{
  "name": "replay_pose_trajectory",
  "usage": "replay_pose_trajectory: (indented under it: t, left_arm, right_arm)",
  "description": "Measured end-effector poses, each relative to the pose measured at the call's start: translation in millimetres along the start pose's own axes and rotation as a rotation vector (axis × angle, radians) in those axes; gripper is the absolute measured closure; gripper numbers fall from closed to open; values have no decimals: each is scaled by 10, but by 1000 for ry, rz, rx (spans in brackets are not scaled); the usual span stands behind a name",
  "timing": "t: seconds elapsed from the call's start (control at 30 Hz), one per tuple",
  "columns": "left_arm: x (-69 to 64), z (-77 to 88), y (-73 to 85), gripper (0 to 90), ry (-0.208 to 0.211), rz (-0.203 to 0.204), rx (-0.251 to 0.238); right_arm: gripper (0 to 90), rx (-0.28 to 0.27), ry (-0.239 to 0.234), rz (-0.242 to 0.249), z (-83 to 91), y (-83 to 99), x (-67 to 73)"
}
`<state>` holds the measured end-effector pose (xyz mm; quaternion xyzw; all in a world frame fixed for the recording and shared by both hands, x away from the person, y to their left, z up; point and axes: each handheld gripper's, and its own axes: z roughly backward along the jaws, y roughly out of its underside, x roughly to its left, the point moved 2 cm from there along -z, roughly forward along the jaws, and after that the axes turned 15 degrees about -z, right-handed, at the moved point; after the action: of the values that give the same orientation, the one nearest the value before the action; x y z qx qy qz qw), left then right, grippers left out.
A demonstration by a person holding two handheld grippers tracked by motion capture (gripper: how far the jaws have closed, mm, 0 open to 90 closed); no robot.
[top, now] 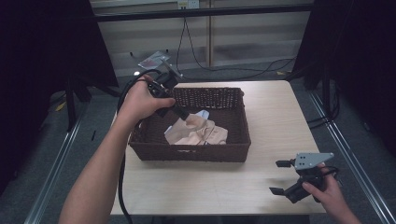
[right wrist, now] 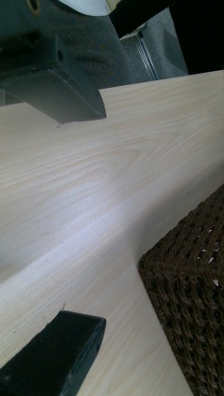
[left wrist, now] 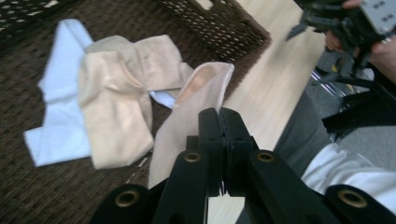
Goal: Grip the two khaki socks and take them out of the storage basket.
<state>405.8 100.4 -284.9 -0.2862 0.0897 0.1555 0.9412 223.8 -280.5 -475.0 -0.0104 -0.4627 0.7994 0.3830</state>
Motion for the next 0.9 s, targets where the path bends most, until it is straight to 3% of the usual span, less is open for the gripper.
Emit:
replay_pose_trajectory:
  t: [0.3,0.63,0.9]
  left_arm:
    - [-242,-128,19,885,23,-76,-4]
    - [-416,-343,101,884,41,-140,-10]
    - [-453,-583,203,882,20,-150,9]
  right_arm:
    - [17,0,8,5,9,-3,-2]
    - [16,-5,-2,2,16,-6,7]
    - [16,0,-1,3,13,-6,16]
